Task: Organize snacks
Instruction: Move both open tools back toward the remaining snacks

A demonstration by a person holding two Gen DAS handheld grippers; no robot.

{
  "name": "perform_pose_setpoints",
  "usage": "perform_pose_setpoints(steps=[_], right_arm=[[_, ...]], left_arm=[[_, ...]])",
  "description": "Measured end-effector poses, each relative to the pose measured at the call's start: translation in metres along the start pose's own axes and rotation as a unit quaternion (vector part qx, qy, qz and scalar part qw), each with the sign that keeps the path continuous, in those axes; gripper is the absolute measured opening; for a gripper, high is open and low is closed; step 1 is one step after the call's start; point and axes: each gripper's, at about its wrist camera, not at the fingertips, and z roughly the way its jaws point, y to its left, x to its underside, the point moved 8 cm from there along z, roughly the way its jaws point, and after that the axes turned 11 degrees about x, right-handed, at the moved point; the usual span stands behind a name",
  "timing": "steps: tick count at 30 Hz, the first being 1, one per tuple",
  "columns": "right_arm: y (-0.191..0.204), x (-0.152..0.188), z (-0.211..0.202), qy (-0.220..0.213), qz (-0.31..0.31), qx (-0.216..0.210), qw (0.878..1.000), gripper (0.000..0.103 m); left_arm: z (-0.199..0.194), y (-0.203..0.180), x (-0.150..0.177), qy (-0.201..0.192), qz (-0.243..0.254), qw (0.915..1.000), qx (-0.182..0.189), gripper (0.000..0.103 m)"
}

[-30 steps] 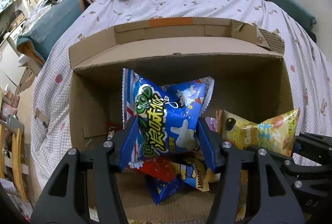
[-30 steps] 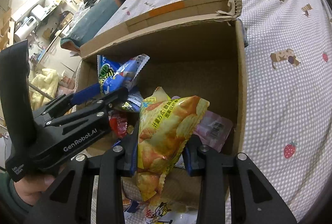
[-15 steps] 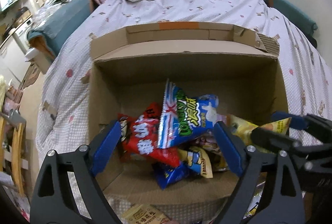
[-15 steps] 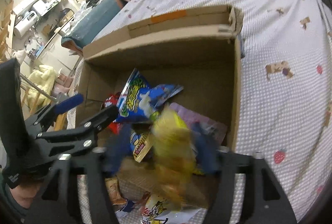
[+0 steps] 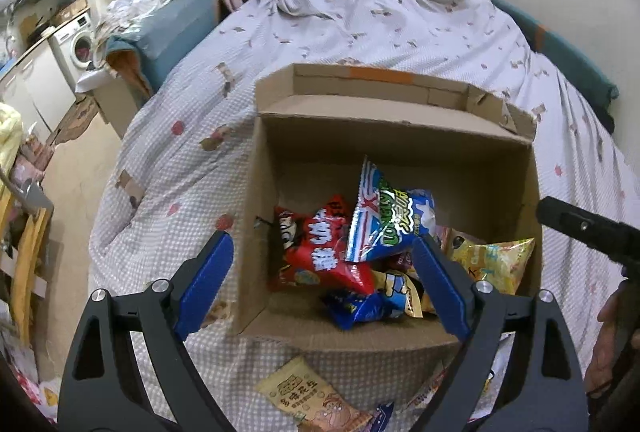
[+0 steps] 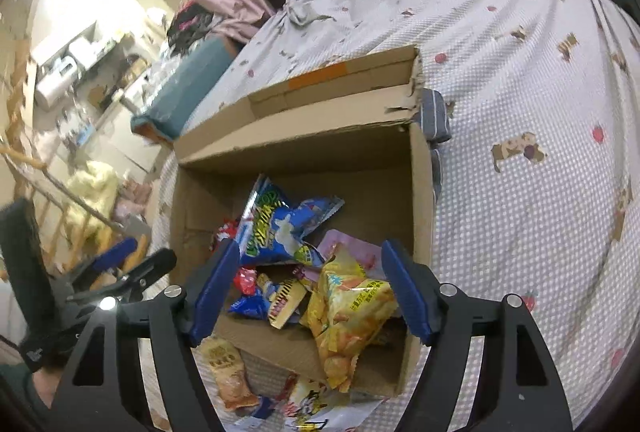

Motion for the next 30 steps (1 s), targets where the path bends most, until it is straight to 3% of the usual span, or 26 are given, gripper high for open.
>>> perform_pose_setpoints(steps=[6,15,30], right_arm=[[-0.009,0.001,-0.026,-0.027,0.027,0.007,0.999,0.076],[-0.003,0.018,-0.052,-0.039,0.021,0.012,0.999,0.076],[-0.004,0.078,-0.083,-0.013,0.040,0.014,0.999,0.076]], left_arm=[[-0.035,0.016,0.002,-0.038,-0.018,0.9991,0.000,0.097],[-0.061,0.029,0.025,-0.026,-0.021,0.9994,0.004,0.100],[-0.084,0.042,0.083,0.003,-0.033,0.9993,0.016,0.100]])
